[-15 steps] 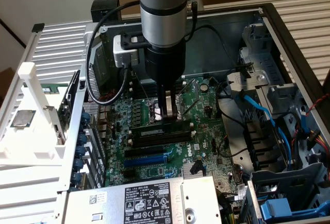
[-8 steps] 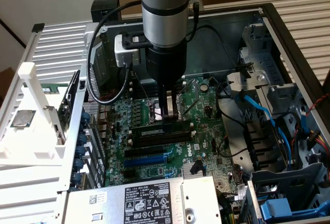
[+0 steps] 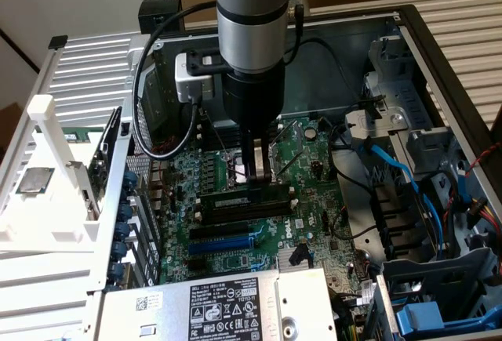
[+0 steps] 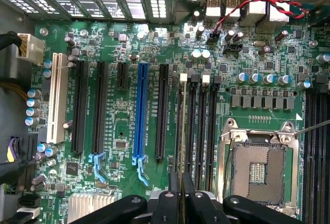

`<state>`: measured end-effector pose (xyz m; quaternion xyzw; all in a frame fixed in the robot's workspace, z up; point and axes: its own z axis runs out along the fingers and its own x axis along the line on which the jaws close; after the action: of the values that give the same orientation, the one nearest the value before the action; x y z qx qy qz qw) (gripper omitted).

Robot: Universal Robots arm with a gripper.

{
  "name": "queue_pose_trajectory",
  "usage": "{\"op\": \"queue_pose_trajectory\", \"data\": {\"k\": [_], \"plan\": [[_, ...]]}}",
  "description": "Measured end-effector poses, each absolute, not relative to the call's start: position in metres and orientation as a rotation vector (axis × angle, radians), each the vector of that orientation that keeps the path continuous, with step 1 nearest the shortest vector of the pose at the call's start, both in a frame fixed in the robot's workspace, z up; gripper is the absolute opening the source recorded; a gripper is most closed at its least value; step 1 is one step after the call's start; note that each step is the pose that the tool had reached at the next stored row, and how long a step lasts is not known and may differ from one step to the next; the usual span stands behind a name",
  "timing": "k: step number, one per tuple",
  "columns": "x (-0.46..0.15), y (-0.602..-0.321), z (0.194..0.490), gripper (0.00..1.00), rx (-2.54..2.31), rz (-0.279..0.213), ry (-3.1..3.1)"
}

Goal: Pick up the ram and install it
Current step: 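Insert the ram into the slot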

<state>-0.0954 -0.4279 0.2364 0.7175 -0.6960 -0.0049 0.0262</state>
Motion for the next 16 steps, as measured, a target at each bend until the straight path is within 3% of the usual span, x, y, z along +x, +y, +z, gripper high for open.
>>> {"op": "queue_pose_trajectory", "data": {"k": [16], "plan": [[-0.0954,-0.4272,0.2347,0.13,2.216,-0.019,-2.147]]}}
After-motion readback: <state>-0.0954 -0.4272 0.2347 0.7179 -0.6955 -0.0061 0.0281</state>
